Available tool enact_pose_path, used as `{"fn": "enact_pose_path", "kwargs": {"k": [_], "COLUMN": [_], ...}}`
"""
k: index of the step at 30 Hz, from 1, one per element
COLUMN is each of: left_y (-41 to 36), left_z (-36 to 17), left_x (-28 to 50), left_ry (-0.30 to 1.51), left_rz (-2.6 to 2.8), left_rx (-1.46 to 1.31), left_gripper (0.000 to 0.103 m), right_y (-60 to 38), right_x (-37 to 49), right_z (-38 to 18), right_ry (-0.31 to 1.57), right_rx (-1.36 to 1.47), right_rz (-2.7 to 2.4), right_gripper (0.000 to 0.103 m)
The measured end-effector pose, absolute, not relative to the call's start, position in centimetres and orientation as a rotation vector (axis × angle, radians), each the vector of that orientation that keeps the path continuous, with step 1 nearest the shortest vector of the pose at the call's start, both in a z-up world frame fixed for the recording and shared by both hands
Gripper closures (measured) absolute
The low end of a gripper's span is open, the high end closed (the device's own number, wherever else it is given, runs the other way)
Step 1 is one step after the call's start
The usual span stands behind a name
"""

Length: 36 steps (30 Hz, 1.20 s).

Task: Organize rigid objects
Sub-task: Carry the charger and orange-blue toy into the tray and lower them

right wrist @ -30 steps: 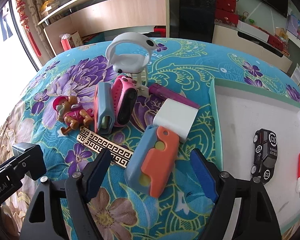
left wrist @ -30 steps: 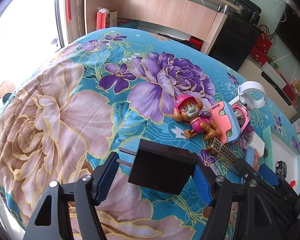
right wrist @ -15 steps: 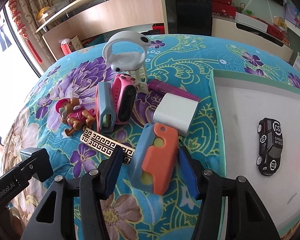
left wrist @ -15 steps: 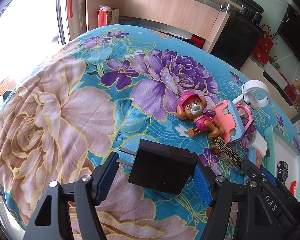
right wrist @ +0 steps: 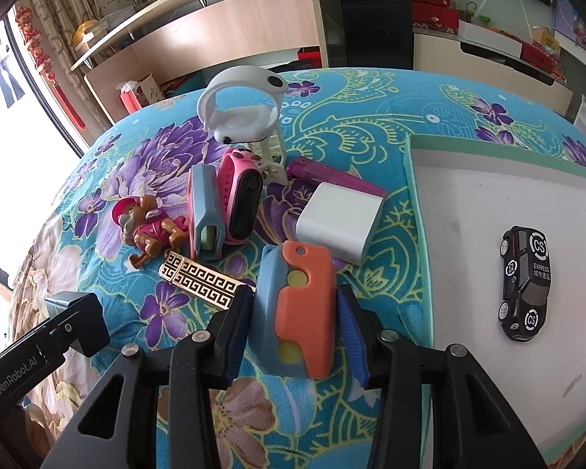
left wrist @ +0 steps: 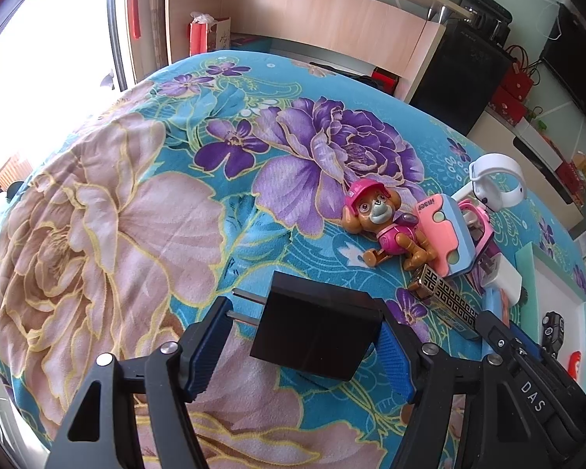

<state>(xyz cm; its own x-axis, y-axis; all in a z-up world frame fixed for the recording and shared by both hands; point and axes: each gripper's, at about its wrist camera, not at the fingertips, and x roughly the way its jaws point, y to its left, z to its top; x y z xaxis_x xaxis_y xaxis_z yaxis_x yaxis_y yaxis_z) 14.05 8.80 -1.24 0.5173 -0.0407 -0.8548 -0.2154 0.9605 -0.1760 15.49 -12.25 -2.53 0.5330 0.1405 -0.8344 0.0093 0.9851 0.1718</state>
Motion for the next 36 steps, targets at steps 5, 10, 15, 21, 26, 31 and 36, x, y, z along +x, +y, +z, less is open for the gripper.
{"fn": "enact_pose_path", "kwargs": {"k": [5,10,15,21,26,31,36], "left_y": [8.6,7.9,7.0,5.4,3.4,0.7,-3.3], "left_z": [-0.7,-0.1,0.3,0.9,1.8,2.3,2.9], "left_x": [13.9,13.8,13.8,13.8,13.7,13.9,13.6], "left_ry": [1.009,0.995,0.987,0.977,0.95,0.948,0.94], "left_rz": [0.102,0.091,0.083,0.077,0.062,-0.002,-0.093], "left_rx": [-0.268,-0.244,-0.218,-0.176,-0.116,-0.074,0.005], "left_gripper": [0.029,0.029,0.029,0.029,0.029,0.029,0.029], "right_y": [-12.5,-13.2,-14.0,-15.6,-17.8,-21.5,-25.4], "right_x": [15.1,14.6,14.2,13.5,12.9,12.4,11.6], "right_z": [-1.5,-0.3,0.4,2.2,3.0,3.3,3.1], "right_ry": [0.977,0.95,0.938,0.894,0.884,0.884,0.888], "right_rx": [0.172,0.19,0.199,0.186,0.163,0.205,0.239], "right_rz": [0.086,0.092,0.077,0.047,-0.002,-0.052,-0.139], "right_gripper": [0.058,0.058,0.058,0.058,0.058,0.058,0.058]}}
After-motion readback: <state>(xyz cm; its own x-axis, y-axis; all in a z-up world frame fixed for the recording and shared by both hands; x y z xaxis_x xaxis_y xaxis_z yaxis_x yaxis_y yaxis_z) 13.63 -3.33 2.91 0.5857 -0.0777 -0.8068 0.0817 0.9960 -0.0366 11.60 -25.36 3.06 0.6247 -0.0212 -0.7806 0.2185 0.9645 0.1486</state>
